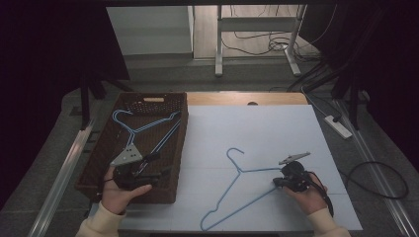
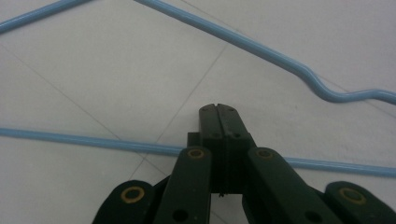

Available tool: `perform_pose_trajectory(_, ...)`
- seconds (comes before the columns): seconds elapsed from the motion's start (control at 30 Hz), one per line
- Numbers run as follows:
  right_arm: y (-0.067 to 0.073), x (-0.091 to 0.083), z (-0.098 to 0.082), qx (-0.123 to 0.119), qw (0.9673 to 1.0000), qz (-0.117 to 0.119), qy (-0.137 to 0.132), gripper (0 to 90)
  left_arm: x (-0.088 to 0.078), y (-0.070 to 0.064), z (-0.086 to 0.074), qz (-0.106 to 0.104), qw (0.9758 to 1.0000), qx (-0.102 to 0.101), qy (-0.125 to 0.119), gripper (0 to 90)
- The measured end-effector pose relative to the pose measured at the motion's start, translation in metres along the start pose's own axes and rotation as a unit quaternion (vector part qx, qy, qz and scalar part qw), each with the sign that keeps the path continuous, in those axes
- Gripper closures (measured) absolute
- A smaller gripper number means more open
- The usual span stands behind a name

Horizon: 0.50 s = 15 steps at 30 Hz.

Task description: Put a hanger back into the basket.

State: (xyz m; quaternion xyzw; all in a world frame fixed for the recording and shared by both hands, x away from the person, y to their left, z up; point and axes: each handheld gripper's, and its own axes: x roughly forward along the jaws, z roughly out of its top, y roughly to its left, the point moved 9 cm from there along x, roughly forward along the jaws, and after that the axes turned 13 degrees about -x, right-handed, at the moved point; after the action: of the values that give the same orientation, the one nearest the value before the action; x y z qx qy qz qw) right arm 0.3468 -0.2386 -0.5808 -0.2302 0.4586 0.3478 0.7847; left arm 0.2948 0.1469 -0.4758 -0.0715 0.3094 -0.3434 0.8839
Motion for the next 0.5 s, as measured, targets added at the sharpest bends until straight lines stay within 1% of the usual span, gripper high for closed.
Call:
perform_pose_trajectory(0.13,0.0,-0.001,0.0,0.0,1.0,-0.002,0.003,90.0,0.0,-0.001,0.0,0.0,1.0,0.0,-0.001,31.9)
perform_pose_trajectory(0.17,0.0,-0.001,0.0,-0.001,1.0,-0.004,0.001,90.0,0.0,-0.001,0.0,0.0,1.0,0.001,-0.001,31.9)
perform_pose_trajectory(0.2,0.001,-0.001,0.003,-0.003,1.0,-0.004,-0.006,90.0,0.0,-0.001,0.001,0.0,1.0,0.001,-0.001,31.9)
perform_pose_trajectory(0.27,0.002,-0.002,0.012,-0.01,0.9997,-0.005,-0.021,90.0,0.0,-0.002,0.001,-0.001,1.0,0.002,-0.001,31.9)
perform_pose_trajectory(0.33,0.006,-0.002,0.029,-0.024,0.999,-0.002,-0.037,90.0,0.001,-0.001,0.0,-0.001,1.0,0.002,0.0,31.9)
perform_pose_trajectory(0.37,0.008,-0.001,0.036,-0.03,0.9988,-0.001,-0.039,90.0,0.001,-0.001,0.0,-0.001,1.0,0.002,0.0,31.9)
perform_pose_trajectory(0.4,0.008,-0.001,0.036,-0.03,0.9988,-0.001,-0.039,90.0,0.001,-0.001,0.0,-0.001,1.0,0.001,0.001,31.9)
perform_pose_trajectory(0.43,0.011,0.001,0.042,-0.036,0.9985,0.001,-0.04,90.0,0.002,-0.001,0.0,-0.001,1.0,0.001,0.001,31.9)
perform_pose_trajectory(0.47,0.016,0.007,0.055,-0.047,0.9981,0.005,-0.04,88.8,0.002,-0.002,0.0,-0.002,1.0,0.001,0.001,31.9)
perform_pose_trajectory(0.5,0.018,0.011,0.062,-0.051,0.9979,0.006,-0.04,87.6,0.002,-0.002,0.0,-0.001,1.0,0.001,0.001,31.9)
